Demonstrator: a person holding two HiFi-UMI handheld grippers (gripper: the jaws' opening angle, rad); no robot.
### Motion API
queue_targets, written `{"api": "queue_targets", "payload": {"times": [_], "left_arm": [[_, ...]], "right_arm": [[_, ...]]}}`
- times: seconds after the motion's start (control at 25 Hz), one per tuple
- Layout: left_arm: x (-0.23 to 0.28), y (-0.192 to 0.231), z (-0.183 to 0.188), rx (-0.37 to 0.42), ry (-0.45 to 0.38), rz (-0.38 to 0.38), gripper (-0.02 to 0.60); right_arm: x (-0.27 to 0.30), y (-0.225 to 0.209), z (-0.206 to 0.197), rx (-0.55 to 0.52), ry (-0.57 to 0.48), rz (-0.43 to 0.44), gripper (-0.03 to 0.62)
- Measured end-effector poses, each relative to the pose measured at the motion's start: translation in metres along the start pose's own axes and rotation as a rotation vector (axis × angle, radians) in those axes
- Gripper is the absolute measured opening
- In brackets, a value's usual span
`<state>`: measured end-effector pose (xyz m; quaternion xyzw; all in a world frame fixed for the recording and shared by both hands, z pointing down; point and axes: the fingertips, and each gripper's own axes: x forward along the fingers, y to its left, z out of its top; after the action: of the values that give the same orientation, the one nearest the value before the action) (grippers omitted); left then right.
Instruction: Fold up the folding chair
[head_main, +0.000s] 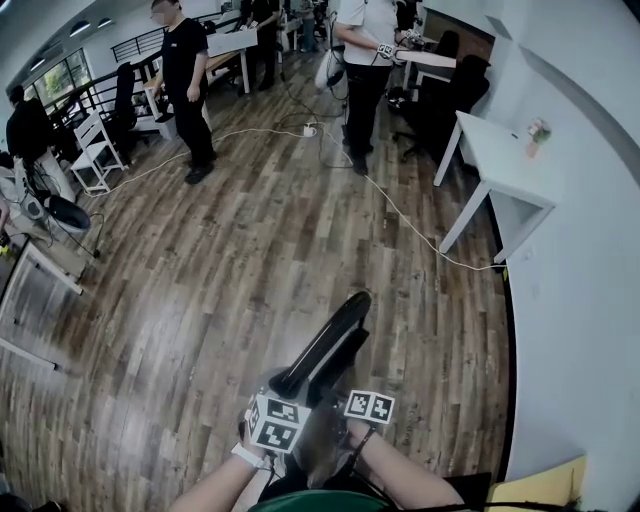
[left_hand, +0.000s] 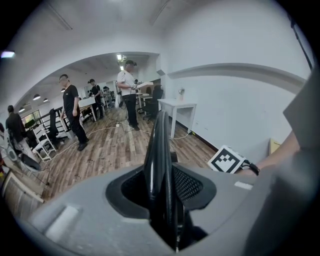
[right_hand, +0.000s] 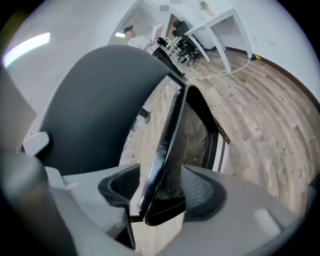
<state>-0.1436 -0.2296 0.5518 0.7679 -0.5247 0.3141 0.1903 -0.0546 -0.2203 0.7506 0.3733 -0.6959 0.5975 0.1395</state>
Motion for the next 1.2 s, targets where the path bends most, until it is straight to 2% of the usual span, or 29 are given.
{"api": "queue_targets", "payload": {"times": [0.24,0.36,0.6,0.88,1.08,1.2], "left_arm": [[-0.001,-0.012,-0.001,0.010,0.000,0.003,0.141],[-0.003,-0.018,-0.001,0.015,0.001,0.005,0.143],[-0.005,-0.033,-0.001,0.020,0.006,0.003,0.141],[-0.006,-0.039,-0.002,0.034,0.008,0.018,0.143],[-0.005,-0.042,0.002,0.038,0.005,0.017,0.144],[-0.008,-0.042,-0.003,0.037,0.007,0.014,0.144]], "right_arm": [[-0.072,0.010,0.039,-0.227,-0.166,-0.031,0.240],[-0.109,0.020,0.057,-0.283,-0.245,-0.024,0.189],[-0.176,0.040,0.071,-0.344,-0.348,0.004,0.170],[-0.235,0.089,0.090,-0.468,-0.441,0.026,0.107],[-0.288,0.139,0.117,-0.595,-0.613,0.068,0.086],[-0.312,0.163,0.118,-0.682,-0.688,0.073,0.081]]}}
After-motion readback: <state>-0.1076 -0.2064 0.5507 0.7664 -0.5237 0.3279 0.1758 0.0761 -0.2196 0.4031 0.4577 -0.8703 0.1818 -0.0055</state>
